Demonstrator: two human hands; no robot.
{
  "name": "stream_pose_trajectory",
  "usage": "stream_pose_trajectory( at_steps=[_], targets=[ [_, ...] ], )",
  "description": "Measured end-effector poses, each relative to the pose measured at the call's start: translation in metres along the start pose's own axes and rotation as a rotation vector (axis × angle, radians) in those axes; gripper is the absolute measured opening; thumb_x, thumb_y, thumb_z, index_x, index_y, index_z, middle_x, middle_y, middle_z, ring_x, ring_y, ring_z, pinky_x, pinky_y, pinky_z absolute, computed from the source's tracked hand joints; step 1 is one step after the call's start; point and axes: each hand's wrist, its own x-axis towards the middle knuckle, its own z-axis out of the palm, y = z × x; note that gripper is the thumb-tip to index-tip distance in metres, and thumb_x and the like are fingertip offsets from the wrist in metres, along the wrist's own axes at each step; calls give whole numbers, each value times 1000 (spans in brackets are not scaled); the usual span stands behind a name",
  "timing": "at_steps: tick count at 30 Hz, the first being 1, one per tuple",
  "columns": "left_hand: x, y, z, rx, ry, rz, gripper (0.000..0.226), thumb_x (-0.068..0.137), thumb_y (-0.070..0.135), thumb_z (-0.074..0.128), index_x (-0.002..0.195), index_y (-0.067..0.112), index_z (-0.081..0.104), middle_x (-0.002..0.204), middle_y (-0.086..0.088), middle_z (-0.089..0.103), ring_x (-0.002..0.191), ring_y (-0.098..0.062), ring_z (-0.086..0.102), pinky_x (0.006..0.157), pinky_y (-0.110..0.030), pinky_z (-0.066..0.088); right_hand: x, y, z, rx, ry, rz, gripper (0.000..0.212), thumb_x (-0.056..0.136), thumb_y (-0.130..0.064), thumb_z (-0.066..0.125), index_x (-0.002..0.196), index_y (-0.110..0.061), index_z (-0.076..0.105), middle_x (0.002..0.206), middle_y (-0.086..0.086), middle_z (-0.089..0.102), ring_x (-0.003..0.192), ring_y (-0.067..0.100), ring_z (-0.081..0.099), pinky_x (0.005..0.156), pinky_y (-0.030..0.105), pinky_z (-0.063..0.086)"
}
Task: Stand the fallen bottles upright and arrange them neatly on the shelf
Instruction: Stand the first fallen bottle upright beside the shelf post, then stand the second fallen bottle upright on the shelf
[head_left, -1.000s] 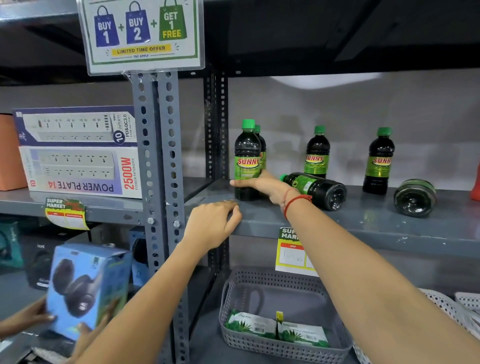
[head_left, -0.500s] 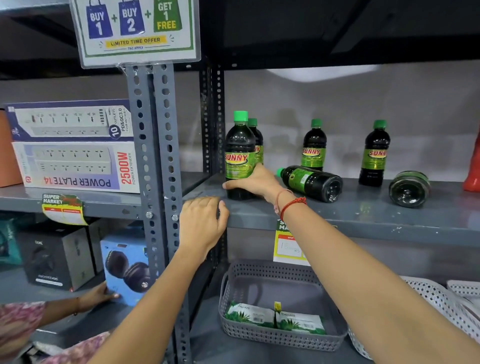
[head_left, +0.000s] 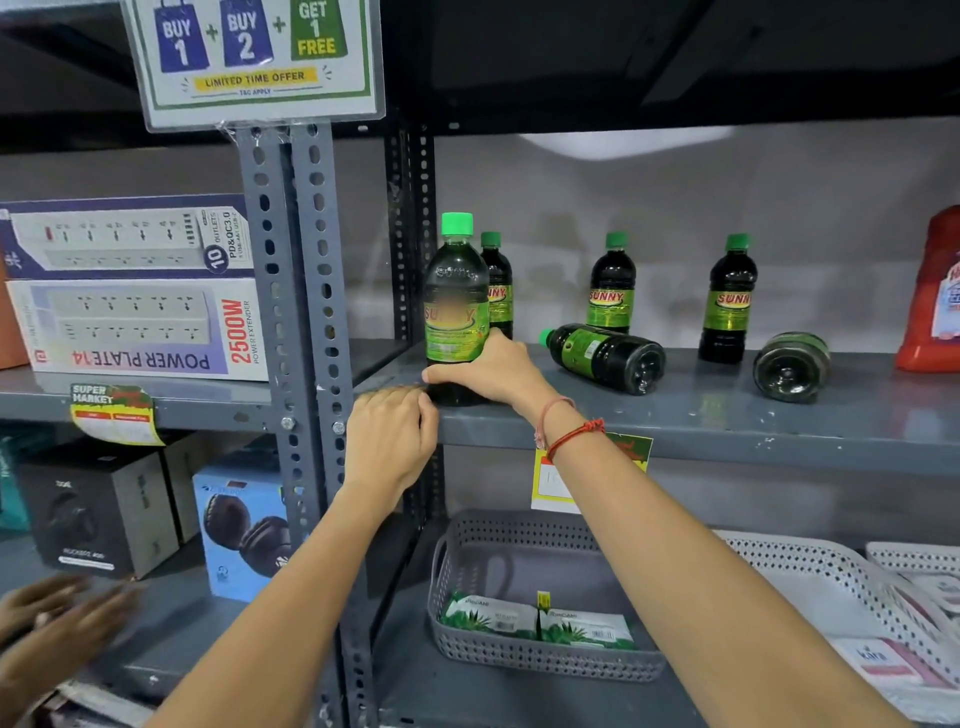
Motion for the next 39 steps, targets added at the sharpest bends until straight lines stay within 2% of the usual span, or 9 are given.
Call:
stream_pose_trajectory(
  at_steps=[13, 15, 18, 22, 24, 27, 30, 34, 39],
  targets=[
    [1, -2, 2, -59, 13, 44, 43, 87, 23, 26, 69, 3, 60, 69, -16, 68, 63, -35, 62, 60, -38, 43, -15, -5, -2, 38, 19, 29, 92, 60, -59, 80, 131, -9, 49, 131, 9, 56, 122, 25, 52, 98, 34, 47],
    [-2, -3, 4, -143, 69, 11, 39, 90, 24, 29, 84, 2, 61, 81, -18, 69, 73, -35, 63, 63, -36, 40, -20, -6, -8, 48, -18, 17, 96, 58, -63, 80, 133, -11, 49, 133, 7, 56, 125, 24, 51, 102, 36, 46],
    [-12, 7, 5, -229, 211, -109, 39, 91, 26, 40, 118, 1, 55, 122, -21, 59, 114, -33, 54, 89, -42, 43, -24, -8, -27, 94, -23, -37, 91, 58, -67, 78, 130, -16, 53, 128, 3, 62, 120, 20, 57, 99, 37, 49],
    [-6, 51, -1, -259, 373, 49, 39, 88, 28, 43, 116, 4, 57, 119, -16, 61, 115, -28, 53, 91, -37, 41, -20, -1, -67, 104, 168, -71, 87, 72, -68, 66, 130, -6, 52, 114, -1, 63, 108, 18, 55, 81, 26, 47],
    [9, 81, -4, -287, 300, 182, 37, 87, 26, 44, 112, 4, 60, 112, -14, 65, 108, -27, 59, 84, -36, 47, -11, 10, -88, -26, 280, -59, 76, 82, -60, 61, 126, 1, 54, 120, 12, 63, 114, 27, 57, 85, 33, 47],
    [29, 114, -2, -277, 81, 295, 37, 88, 24, 44, 113, 2, 61, 112, -14, 67, 106, -29, 61, 80, -43, 54, 1, 28, -112, -355, 249, 44, 44, 84, -46, 65, 89, -2, 60, 101, 18, 63, 106, 34, 62, 79, 36, 49],
    [41, 119, 12, -308, -163, 224, 37, 92, 28, 41, 115, 5, 60, 120, -14, 63, 111, -31, 57, 87, -44, 49, 5, 47, -120, -582, 96, 223, 35, 83, -41, 64, 96, -10, 55, 104, 10, 60, 107, 31, 60, 89, 36, 51],
    [37, 107, 29, -252, -315, 167, 42, 93, 39, 33, 88, 8, 61, 91, -12, 68, 86, -34, 62, 63, -34, 42, 9, 64, -119, -550, 39, 365, 63, 80, -55, 64, 121, -7, 57, 121, 10, 61, 113, 28, 59, 92, 33, 50],
    [37, 103, 33, -193, -289, 199, 44, 93, 42, 31, 93, 13, 63, 93, -11, 71, 84, -34, 62, 62, -32, 40, 14, 76, -120, -333, 195, 344, 61, 73, -53, 71, 114, -9, 61, 107, 8, 61, 105, 30, 62, 76, 30, 47]
  ],
)
